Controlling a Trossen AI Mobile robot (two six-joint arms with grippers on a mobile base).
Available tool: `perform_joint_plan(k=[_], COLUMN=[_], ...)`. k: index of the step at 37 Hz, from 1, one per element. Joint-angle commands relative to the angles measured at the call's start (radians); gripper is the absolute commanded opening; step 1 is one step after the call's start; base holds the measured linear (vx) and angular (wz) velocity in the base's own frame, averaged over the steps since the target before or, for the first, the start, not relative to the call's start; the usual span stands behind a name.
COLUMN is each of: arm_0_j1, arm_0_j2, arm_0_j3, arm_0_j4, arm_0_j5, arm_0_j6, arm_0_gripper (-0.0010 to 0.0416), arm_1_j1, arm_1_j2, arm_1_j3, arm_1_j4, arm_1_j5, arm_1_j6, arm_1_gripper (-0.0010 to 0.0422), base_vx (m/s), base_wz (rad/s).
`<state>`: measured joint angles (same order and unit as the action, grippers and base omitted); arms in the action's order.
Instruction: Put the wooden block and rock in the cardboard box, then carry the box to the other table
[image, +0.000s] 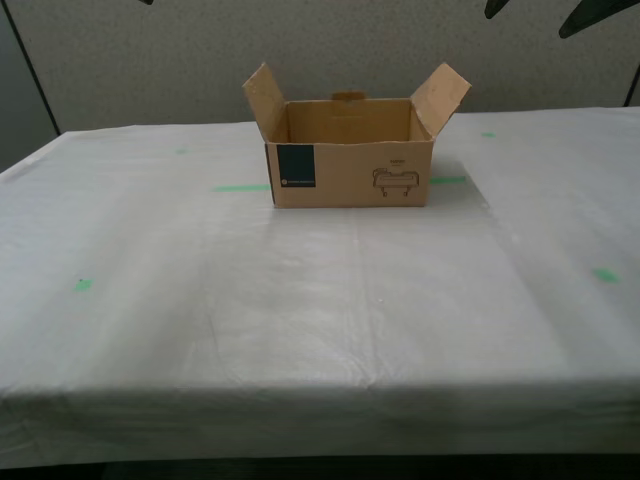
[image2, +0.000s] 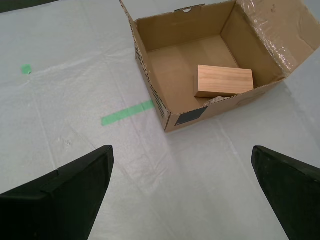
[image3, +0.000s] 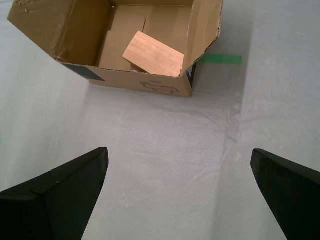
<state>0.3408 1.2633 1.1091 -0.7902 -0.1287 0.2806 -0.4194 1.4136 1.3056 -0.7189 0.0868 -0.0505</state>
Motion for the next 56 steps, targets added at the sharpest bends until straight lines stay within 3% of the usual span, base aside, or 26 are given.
perform_joint_plan(k=[1,10,43,45,49,56], arm_0_j1=[0.0,0.0,0.0,0.0,0.0,0.0], arm_0_j2=[-0.001,-0.001,-0.001,-0.001,-0.001,-0.001], arm_0_j3=[0.0,0.0,0.0,0.0,0.0,0.0], arm_0_j4=[0.0,0.0,0.0,0.0,0.001,0.003], arm_0_j5=[0.004,0.003,0.003,0.004,0.003,0.003], arm_0_j6=[0.001,0.001,0.002,0.002,0.002,0.002], arm_0_gripper=[0.0399,0.0398,0.0399,0.0398,0.0398,0.0399], arm_1_j1=[-0.001,-0.001,-0.001,-0.001,-0.001,-0.001], arm_1_j2=[0.0,0.0,-0.005,-0.006,-0.015,-0.042], arm_1_j3=[0.001,0.001,0.001,0.001,0.001,0.001], arm_1_j4=[0.003,0.004,0.063,0.069,0.095,0.139], arm_1_j5=[0.0,0.0,-0.002,-0.007,-0.055,-0.058], arm_1_j6=[0.003,0.027,0.009,0.001,-0.009,-0.007], arm_1_gripper=[0.0378,0.0378,0.0378,0.0378,0.0378,0.0378], base_vx=[0.0,0.0,0.0,0.0,0.0,0.0], base_wz=[0.0,0.0,0.0,0.0,0.0,0.0])
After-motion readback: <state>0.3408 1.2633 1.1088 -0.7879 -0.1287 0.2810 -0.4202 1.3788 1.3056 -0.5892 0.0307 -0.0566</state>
